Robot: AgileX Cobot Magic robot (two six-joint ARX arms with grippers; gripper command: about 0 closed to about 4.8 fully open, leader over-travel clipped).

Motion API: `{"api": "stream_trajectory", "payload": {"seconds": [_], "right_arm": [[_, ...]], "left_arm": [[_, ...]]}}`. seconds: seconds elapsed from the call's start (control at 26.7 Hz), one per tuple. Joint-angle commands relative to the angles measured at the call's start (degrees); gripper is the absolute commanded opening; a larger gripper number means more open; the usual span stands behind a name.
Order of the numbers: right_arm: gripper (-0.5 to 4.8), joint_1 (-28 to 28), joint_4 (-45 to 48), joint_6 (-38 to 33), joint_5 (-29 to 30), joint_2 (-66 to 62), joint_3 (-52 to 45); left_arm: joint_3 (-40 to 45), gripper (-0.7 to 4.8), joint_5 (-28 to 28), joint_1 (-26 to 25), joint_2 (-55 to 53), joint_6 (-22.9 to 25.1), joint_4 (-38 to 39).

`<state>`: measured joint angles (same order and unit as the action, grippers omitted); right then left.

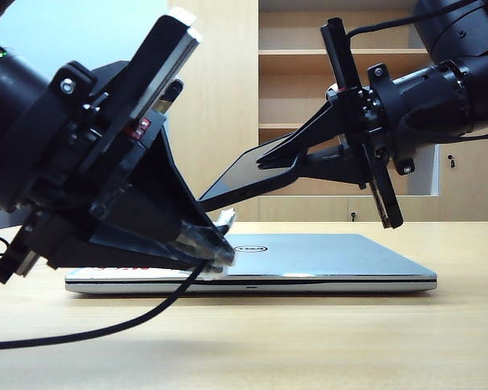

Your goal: Pick up the charging cable and the phone, plug the charging cable into the charging port on the phone, and finally place them back on the table.

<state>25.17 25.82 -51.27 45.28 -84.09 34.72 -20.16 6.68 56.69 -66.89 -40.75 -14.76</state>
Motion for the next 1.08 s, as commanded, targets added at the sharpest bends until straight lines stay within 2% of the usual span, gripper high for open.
{"api": "stream_trajectory", "payload": {"seconds": [0.04, 0.26, 0.75, 1.08], "right_arm": [[-0.05, 0.79, 1.62, -0.33, 0.63, 0.35, 0.42], [-0.06, 2.93, 1.36, 0.24, -1.9, 0.35, 0.42], [-0.06, 2.93, -0.83, 3.52, -1.77, 0.37, 0.42], [-0.06, 2.93, -1.55, 3.28, -1.68, 0.37, 0.44]], "left_arm": [[-0.13, -0.07, 0.13, 0.09, 0.13, -0.04, -0.76], [-0.13, -0.07, 0.13, 0.09, 0.13, -0.04, -0.76], [-0.13, -0.07, 0.13, 0.07, 0.13, -0.02, -0.74], [-0.13, -0.07, 0.13, 0.07, 0.11, -0.02, -0.72]]}}
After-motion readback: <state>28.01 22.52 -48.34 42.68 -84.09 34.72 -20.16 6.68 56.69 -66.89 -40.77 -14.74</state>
